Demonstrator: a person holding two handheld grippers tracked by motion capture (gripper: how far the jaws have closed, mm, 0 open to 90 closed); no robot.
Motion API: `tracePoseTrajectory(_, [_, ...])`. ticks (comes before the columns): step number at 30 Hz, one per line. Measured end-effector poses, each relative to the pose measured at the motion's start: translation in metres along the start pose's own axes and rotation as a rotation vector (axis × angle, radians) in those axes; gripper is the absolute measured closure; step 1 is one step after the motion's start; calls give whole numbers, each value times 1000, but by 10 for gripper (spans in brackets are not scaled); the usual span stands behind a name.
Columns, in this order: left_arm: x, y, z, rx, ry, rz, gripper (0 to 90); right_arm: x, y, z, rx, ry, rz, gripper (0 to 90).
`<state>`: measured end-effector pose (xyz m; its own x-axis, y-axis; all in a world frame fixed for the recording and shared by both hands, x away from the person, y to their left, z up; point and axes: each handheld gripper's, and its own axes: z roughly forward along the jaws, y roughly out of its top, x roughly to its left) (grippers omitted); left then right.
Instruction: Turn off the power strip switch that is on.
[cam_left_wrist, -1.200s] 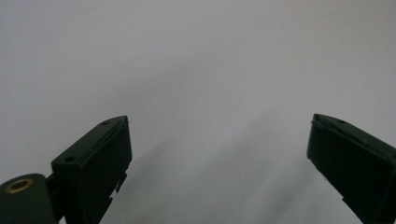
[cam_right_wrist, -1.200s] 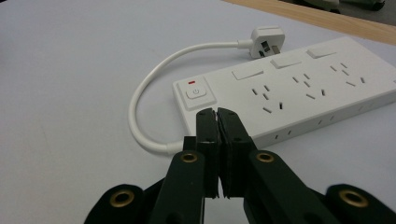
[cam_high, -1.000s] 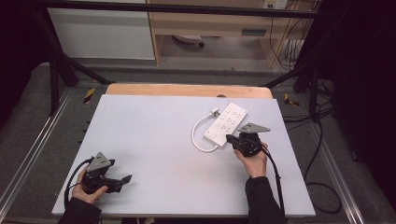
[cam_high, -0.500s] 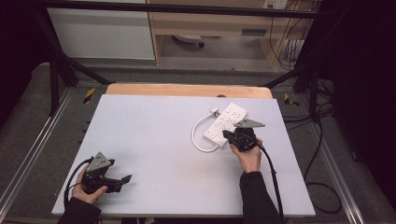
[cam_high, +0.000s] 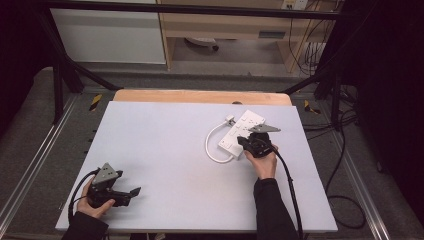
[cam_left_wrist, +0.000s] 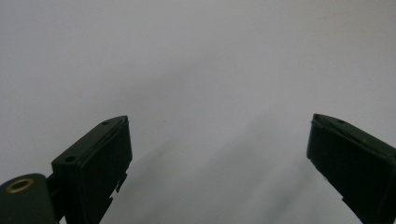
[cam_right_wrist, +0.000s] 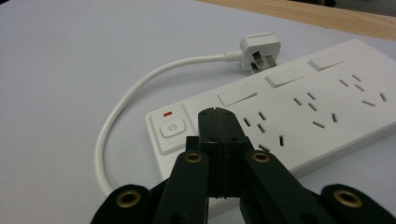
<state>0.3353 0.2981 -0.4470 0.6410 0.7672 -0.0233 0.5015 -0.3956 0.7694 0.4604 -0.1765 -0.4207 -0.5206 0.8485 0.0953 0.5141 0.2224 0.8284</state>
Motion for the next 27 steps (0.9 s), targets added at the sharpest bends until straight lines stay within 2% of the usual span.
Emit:
tracePoseTrajectory(4, [0,0,0,0,0,0,64,-5,-1,5,-1,-7,17,900])
tracePoseTrajectory(16, [0,0,0,1,1,0,65,-11,-1,11,1,-15,19,900])
tracePoseTrajectory(22, [0,0,0,2,2,0,65,-8,8,15,11,-27,-9,900])
tracePoseTrajectory(27, [0,0,0,1,2,0,65,-8,15,19,7,-28,-6,900])
